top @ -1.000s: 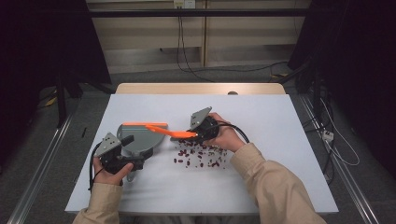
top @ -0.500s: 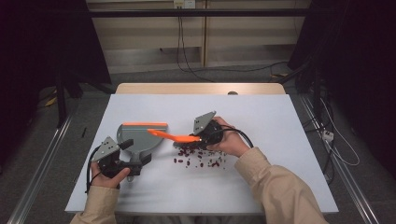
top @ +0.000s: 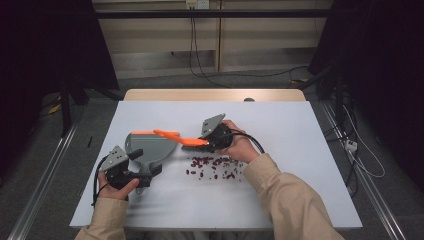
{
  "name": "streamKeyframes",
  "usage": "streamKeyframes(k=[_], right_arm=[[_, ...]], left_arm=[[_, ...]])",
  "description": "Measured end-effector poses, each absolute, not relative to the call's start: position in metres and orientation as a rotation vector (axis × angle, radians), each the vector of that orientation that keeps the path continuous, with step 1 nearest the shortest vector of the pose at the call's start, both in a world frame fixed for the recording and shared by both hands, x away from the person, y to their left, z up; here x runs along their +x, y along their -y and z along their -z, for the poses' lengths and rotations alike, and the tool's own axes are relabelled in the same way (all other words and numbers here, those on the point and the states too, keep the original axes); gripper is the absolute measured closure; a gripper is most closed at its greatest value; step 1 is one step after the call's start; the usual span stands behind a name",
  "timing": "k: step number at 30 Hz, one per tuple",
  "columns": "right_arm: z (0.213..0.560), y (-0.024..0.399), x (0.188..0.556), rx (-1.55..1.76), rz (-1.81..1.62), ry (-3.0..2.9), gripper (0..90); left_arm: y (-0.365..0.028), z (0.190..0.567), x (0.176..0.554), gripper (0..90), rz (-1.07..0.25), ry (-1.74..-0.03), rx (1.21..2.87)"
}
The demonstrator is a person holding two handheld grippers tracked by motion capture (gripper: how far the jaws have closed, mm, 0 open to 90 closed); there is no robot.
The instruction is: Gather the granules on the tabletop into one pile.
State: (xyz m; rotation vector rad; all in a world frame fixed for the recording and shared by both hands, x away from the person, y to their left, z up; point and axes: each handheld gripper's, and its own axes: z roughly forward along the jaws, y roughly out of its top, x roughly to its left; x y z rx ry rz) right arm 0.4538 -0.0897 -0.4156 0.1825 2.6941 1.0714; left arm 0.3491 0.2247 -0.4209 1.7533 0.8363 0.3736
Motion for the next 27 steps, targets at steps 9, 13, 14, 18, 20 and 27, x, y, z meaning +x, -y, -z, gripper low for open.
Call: streamKeyframes(k=[9,13,14,18,20,27], right_arm=[[0.415,0.092,0.441,0.139,-1.104,-2.733,71.4],[0.415,0.098,0.439,0.188,-1.141,-2.702,71.4],[0.413,0.100,0.438,0.214,-1.150,-2.685,71.4],[0.401,0.111,0.436,0.425,-1.283,-2.582,71.4],[0.394,0.116,0.433,0.533,-1.339,-2.529,71.4],[0.388,0.115,0.415,0.926,-1.469,-2.386,71.4]], left_arm=[[-0.228,0.423,0.348,4.7,-0.379,-0.851,1.757],[-0.228,0.423,0.347,4.7,-0.384,-0.854,1.757],[-0.228,0.423,0.347,4.7,-0.384,-0.856,1.752],[-0.229,0.422,0.347,4.7,-0.392,-0.857,1.747],[-0.229,0.422,0.348,4.7,-0.391,-0.860,1.745],[-0.228,0.422,0.348,4.7,-0.401,-0.863,1.748]])
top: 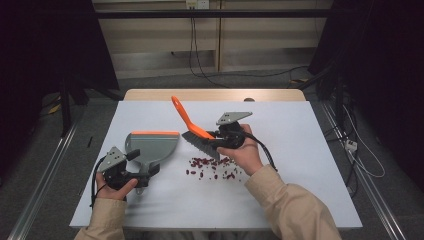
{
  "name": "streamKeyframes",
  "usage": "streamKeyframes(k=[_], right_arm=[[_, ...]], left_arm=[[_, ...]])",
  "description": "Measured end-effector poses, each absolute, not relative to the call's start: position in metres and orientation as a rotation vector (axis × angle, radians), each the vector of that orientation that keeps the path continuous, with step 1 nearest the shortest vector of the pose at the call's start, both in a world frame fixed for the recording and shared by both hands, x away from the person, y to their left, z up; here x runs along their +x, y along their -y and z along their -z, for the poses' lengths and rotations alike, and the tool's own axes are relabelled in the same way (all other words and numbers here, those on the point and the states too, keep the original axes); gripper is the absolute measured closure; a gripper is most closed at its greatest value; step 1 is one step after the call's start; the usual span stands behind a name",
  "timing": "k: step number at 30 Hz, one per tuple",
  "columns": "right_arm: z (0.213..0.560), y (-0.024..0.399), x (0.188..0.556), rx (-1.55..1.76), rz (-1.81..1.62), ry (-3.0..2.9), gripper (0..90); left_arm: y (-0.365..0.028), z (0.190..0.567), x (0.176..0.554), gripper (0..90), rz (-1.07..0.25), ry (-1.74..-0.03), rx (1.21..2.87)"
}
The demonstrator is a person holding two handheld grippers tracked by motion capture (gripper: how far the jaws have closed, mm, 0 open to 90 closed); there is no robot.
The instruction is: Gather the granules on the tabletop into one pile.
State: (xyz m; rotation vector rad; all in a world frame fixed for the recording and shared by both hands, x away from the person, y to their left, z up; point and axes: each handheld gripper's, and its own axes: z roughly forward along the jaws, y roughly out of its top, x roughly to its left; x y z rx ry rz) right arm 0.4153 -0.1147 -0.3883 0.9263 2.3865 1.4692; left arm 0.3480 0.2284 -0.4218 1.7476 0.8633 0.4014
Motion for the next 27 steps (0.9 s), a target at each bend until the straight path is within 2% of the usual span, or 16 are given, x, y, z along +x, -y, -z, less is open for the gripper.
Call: streamKeyframes(k=[13,27], right_arm=[[0.400,0.096,0.399,1.205,-1.561,-2.338,71.4],[0.406,0.091,0.398,1.286,-1.593,-2.317,71.4]], left_arm=[[-0.227,0.421,0.346,4.7,-0.402,-0.852,1.752],[-0.225,0.422,0.348,4.7,-0.405,-0.847,1.765]])
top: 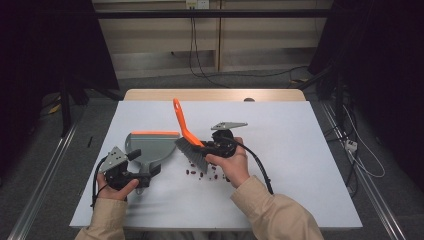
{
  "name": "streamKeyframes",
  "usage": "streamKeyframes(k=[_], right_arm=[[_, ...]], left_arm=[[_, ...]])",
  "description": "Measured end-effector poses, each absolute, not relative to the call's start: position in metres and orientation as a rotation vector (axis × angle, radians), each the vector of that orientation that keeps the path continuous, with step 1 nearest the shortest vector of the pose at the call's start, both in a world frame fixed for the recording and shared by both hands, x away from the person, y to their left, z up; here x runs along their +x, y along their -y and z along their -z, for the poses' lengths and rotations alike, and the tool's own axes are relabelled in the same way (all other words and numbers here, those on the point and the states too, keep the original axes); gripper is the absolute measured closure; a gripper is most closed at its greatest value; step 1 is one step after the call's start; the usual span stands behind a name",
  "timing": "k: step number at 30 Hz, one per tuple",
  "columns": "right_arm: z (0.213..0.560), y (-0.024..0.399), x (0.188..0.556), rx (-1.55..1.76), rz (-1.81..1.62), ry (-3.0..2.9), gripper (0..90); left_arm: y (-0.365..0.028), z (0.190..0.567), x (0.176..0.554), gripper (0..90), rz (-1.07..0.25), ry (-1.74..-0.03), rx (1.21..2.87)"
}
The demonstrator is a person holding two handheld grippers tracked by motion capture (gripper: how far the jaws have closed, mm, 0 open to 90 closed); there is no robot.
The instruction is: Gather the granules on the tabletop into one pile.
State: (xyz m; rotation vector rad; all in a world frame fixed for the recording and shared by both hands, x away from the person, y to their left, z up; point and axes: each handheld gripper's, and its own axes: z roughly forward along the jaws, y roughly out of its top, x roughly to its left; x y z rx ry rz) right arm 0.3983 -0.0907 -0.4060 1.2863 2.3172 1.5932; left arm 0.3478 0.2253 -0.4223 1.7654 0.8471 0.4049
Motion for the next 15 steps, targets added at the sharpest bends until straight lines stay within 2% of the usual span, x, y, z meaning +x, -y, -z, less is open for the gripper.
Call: streamKeyframes(k=[15], right_arm=[[0.4100,0.0830,0.3957,1.328,-1.595,-2.303,71.4]], left_arm=[[-0.2254,0.4210,0.3469,4.7,-0.416,-0.843,1.768]])
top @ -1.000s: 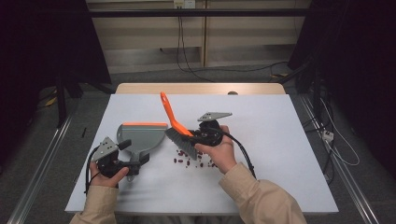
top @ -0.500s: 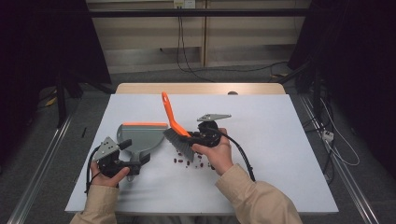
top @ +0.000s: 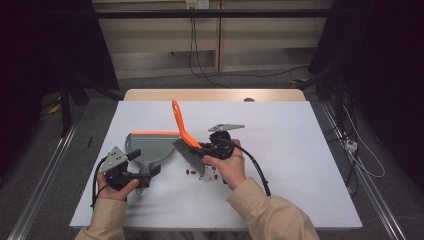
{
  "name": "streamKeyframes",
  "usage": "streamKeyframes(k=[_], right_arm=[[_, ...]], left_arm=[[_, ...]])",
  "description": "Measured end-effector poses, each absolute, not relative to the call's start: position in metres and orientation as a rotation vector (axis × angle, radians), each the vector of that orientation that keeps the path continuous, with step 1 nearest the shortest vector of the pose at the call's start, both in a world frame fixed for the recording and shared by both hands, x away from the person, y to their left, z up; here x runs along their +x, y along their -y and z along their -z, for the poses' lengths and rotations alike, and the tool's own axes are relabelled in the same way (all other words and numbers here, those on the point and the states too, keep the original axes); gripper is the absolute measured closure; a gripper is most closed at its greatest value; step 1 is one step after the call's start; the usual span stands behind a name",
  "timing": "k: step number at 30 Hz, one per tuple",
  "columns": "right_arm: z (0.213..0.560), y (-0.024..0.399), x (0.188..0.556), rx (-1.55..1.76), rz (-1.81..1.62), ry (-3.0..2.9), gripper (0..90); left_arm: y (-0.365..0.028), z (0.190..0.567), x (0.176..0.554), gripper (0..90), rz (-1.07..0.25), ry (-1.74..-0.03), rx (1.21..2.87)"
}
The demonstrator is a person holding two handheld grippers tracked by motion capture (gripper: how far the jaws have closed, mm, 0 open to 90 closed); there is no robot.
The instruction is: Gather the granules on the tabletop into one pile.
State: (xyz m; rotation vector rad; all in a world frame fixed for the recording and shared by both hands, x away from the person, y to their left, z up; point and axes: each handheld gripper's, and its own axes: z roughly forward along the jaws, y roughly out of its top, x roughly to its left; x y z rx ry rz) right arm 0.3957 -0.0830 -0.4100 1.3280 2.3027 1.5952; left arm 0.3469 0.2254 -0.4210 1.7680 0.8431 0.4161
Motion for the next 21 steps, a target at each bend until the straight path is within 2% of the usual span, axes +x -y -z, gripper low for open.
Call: streamKeyframes(k=[14,21], right_arm=[[0.423,0.056,0.387,1.397,-1.584,-2.287,71.4],[0.432,0.059,0.388,1.431,-1.520,-2.258,71.4]], left_arm=[[-0.226,0.419,0.346,4.7,-0.426,-0.837,1.767],[-0.227,0.419,0.346,4.7,-0.431,-0.838,1.764]])
